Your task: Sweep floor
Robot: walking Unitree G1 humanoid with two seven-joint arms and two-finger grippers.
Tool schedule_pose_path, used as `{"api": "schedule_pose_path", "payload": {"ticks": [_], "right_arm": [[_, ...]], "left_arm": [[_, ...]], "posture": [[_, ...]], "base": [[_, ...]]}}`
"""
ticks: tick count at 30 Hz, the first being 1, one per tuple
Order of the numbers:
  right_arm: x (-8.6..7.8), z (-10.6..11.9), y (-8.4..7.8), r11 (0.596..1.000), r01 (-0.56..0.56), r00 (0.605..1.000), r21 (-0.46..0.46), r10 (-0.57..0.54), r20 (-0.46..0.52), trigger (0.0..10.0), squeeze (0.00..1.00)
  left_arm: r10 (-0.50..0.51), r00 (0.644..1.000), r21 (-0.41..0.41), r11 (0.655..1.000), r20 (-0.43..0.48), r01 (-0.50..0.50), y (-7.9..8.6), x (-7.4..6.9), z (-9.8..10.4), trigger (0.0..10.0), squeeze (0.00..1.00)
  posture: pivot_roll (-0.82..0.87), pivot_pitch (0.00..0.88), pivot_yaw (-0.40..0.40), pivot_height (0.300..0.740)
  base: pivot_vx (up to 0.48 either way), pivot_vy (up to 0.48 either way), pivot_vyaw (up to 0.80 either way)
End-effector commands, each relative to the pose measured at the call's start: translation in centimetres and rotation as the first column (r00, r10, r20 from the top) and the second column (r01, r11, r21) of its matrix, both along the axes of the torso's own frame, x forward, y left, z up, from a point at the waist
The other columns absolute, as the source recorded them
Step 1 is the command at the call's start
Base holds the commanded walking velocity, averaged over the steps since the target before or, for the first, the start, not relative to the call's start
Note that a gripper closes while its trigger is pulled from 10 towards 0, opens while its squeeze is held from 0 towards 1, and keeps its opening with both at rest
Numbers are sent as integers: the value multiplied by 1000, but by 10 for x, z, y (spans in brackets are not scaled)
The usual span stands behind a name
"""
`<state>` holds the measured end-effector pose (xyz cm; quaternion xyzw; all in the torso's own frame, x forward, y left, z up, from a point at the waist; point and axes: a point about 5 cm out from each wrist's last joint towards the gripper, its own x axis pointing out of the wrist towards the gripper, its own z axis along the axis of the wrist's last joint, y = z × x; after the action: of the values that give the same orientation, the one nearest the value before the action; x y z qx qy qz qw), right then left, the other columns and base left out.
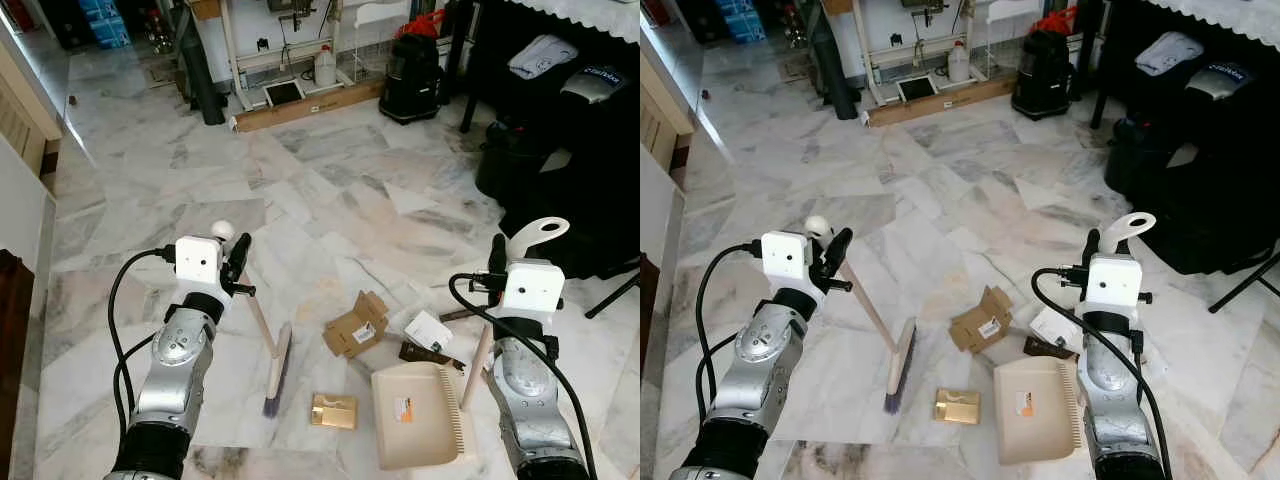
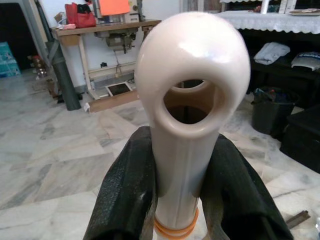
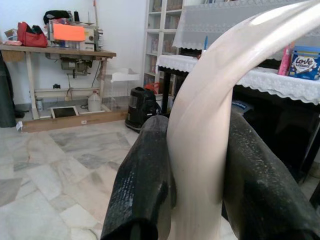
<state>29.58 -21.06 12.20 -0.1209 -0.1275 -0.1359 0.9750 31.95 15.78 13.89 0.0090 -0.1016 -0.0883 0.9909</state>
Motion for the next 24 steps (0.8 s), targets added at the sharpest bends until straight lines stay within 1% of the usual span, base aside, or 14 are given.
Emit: {"api": "schedule_pose_path", "payload": {"ticks": [1, 5, 10, 23, 24], "right_arm": [[1, 6, 1, 1000, -4, 1000, -2, 4, 30, 10000, 0], [1, 5, 2, 1000, -8, 1000, -6, 9, 27, 10000, 0], [3, 8, 1, 1000, -2, 999, -4, 3, 36, 10000, 0], [1, 8, -1, 1000, -2, 999, -7, 2, 34, 10000, 0], [2, 8, -1, 1000, -3, 999, -8, 3, 35, 10000, 0]], "left_arm": [[2, 999, 18, 1000, 43, -3, 4, 1, 10, 10000, 0], [6, 999, 20, 1000, 39, -7, 4, 1, 10, 10000, 0], [3, 999, 18, 1000, 38, -3, 3, 1, 10, 10000, 0], [7, 999, 15, 1000, 43, -7, 4, 0, 10, 10000, 0], [7, 999, 18, 1000, 44, -8, 4, 1, 10, 10000, 0]], "posture": [[-1, 83, 68, 740], [-5, 83, 66, 740], [-13, 94, 68, 740], [-13, 100, 63, 740], [-14, 100, 62, 740]], "base": [[0, 0, 0], [0, 0, 0], [314, 0, 0], [0, 0, 0], [300, 0, 0]]}}
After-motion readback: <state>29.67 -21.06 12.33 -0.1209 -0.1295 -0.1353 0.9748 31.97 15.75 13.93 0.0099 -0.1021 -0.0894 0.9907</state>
